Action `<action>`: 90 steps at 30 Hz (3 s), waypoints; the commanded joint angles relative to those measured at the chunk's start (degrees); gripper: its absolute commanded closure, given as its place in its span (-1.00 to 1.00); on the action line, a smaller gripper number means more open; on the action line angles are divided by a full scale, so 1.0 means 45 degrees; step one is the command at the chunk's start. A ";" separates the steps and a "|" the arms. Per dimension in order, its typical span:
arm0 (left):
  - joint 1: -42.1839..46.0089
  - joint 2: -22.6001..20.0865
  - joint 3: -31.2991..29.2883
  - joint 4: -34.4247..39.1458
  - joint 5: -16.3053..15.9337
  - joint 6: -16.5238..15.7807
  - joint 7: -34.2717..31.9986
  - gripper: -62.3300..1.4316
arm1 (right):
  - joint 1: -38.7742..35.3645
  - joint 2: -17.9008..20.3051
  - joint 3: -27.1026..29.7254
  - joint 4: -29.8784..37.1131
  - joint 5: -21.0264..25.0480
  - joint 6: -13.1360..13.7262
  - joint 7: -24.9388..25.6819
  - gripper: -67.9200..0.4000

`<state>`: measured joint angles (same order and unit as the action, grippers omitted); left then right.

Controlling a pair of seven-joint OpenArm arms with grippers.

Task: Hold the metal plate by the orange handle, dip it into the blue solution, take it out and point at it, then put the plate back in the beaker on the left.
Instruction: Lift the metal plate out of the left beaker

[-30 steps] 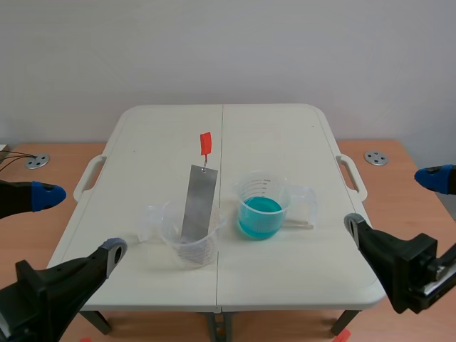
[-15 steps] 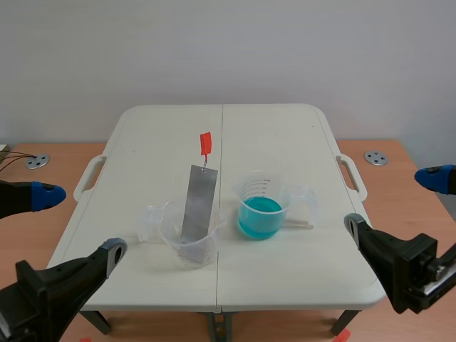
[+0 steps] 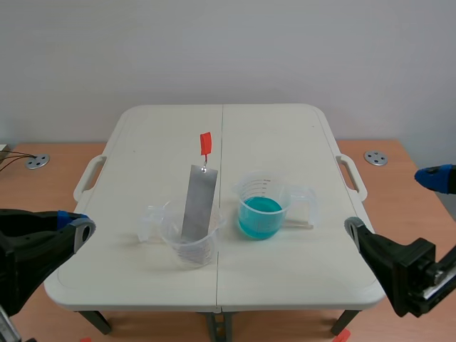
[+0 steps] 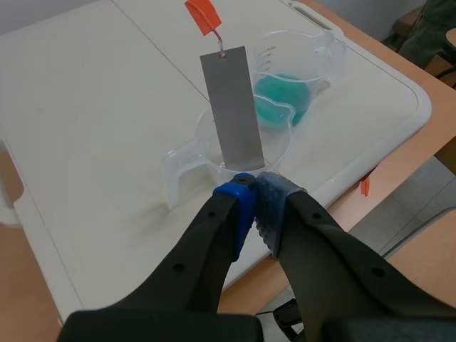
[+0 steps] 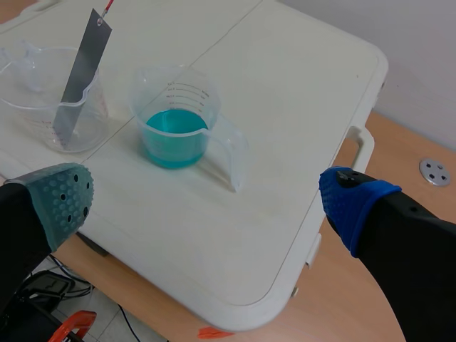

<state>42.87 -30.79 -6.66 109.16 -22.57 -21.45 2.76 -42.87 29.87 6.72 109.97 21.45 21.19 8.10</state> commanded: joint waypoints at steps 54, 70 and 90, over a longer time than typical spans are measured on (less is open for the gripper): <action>0.2283 0.0311 0.0787 -0.8043 0.1972 -0.0214 0.0398 0.91 | 0.7664 -0.0816 -0.4755 -0.3672 0.2021 0.0903 -0.1083 -0.95; 0.2283 0.0311 0.0787 -0.8043 0.1967 -0.0214 0.0393 0.91 | 0.9967 -0.2667 -0.5897 -0.5323 0.2676 0.1258 -0.2501 -0.95; 0.2283 0.0311 0.0787 -0.8043 0.1933 -0.0214 0.0398 0.91 | 1.2886 -0.4847 -0.7373 -0.9457 0.3011 0.1258 -0.2545 -0.95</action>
<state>52.56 -29.52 -3.03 72.14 -13.52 -22.26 4.93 13.54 8.25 -26.48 66.59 34.13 26.63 -4.19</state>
